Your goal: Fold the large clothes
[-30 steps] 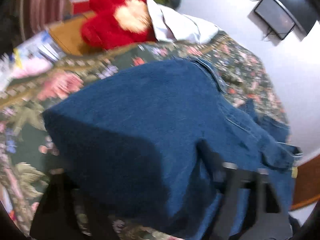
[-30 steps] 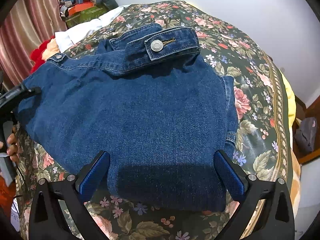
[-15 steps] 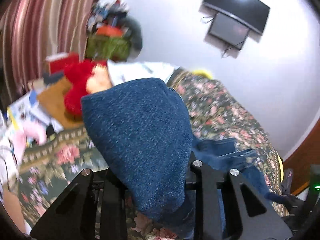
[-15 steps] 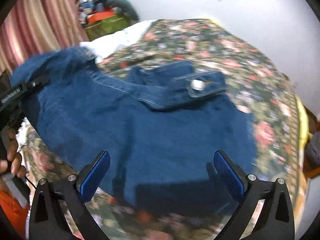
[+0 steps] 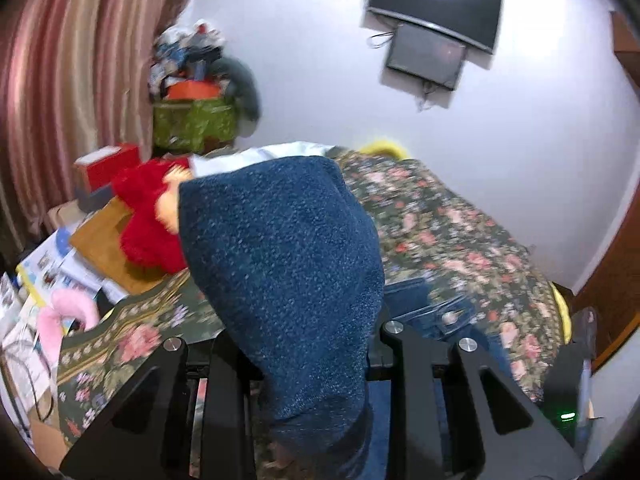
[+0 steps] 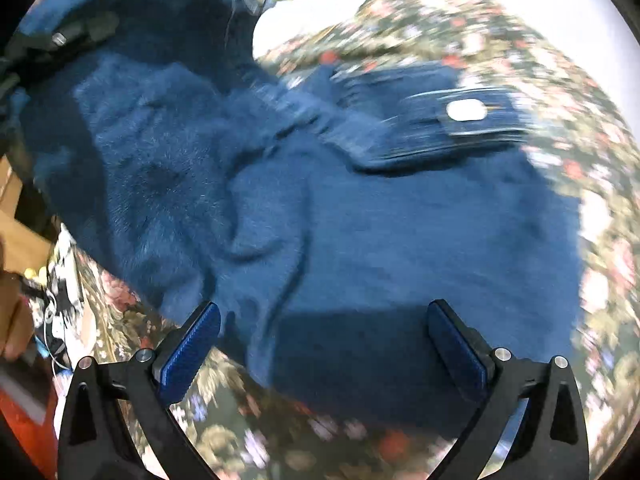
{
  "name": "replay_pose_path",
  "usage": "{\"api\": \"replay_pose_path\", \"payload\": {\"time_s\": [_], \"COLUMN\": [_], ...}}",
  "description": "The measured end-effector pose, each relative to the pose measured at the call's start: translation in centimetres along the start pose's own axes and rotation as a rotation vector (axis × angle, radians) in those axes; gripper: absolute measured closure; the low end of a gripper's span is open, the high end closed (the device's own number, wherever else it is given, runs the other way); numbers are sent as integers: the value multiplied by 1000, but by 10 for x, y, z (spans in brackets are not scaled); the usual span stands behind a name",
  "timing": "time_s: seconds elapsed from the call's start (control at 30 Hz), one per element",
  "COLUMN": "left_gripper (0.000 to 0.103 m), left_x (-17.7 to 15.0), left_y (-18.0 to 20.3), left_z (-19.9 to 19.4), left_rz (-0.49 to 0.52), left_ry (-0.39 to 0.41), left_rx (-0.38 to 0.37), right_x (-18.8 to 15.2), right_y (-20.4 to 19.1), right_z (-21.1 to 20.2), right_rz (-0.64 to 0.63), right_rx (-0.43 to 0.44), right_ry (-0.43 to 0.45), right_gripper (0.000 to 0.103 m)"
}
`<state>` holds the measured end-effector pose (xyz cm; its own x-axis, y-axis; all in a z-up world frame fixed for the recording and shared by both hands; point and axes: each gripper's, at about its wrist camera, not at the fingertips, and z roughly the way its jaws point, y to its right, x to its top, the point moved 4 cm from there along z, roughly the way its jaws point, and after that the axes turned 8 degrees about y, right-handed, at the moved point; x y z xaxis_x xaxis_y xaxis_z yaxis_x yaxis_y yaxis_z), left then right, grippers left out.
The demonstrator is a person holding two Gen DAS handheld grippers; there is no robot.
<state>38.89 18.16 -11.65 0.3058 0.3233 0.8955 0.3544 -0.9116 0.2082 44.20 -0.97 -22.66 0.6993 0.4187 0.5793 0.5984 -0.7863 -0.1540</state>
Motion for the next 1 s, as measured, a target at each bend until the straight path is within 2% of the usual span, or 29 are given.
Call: {"api": "replay_pose_path", "payload": {"time_s": [0.2,0.33,0.4,0.47,0.53,0.57,0.63,0.73,0.8,0.87,1.0], "left_gripper": [78,78,78,78,78,76,75,69,58,56,46], "left_x": [12,-10,-37,-76,-109,-128,-146,-146,-141,-136,-111], "left_y": [94,165,196,217,224,225,220,213,206,201,184], "left_z": [-6,-13,-8,7,19,24,25,16,10,1,-28], "left_rz": [109,211,285,346,391,402,381,382,344,318,288], "left_ry": [49,46,-7,-144,-270,-357,-437,-459,-512,-536,-497], "left_rx": [-138,-233,-269,-301,-336,-367,-400,-421,-459,-488,-519], "right_x": [-20,-44,-59,-68,-80,-85,-93,-99,-99,-96,-79], "right_y": [86,132,149,161,168,170,171,171,169,162,144], "right_z": [-92,-139,-158,-171,-184,-188,-192,-190,-186,-186,-188], "right_rz": [187,291,332,355,379,389,402,412,416,406,358], "right_rx": [-140,-211,-241,-258,-266,-264,-259,-253,-239,-218,-185], "right_ry": [136,182,192,199,206,209,210,201,195,201,233], "right_gripper": [1,1,1,1,1,1,0,1,1,1,1]}}
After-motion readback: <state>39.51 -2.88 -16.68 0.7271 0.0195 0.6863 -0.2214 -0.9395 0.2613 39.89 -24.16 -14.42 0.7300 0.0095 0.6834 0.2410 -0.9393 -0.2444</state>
